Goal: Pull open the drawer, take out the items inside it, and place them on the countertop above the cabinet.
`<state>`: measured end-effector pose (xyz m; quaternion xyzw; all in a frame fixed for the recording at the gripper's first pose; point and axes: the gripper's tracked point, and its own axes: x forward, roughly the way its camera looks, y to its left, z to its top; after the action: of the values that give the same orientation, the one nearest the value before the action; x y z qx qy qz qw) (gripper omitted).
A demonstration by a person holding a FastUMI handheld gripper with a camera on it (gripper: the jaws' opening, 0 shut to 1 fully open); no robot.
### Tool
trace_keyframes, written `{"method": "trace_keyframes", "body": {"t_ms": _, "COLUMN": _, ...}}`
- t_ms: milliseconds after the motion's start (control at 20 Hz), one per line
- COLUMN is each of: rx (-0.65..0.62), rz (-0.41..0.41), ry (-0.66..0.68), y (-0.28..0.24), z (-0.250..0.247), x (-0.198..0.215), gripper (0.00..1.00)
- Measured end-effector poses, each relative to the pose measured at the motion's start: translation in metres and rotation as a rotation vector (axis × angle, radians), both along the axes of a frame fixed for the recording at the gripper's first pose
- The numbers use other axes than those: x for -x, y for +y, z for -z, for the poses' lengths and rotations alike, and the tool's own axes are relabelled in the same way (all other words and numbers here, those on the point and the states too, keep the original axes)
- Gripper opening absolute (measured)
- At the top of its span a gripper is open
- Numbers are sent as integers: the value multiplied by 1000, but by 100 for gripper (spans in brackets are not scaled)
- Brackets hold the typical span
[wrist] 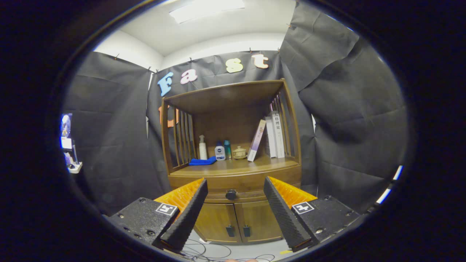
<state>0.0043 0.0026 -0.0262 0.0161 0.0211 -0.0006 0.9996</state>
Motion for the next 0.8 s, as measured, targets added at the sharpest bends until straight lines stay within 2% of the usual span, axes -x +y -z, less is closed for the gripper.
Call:
{"method": "trace_keyframes", "body": {"t_ms": 450, "rx": 7, "rz": 10, "ry": 24, "y": -5, "z": 15, "x": -11, "gripper": 100}}
{"method": "trace_keyframes", "body": {"t_ms": 800, "rx": 18, "rz": -1, "ry": 70, "y": 5, "z": 46, "x": -51, "gripper": 100}}
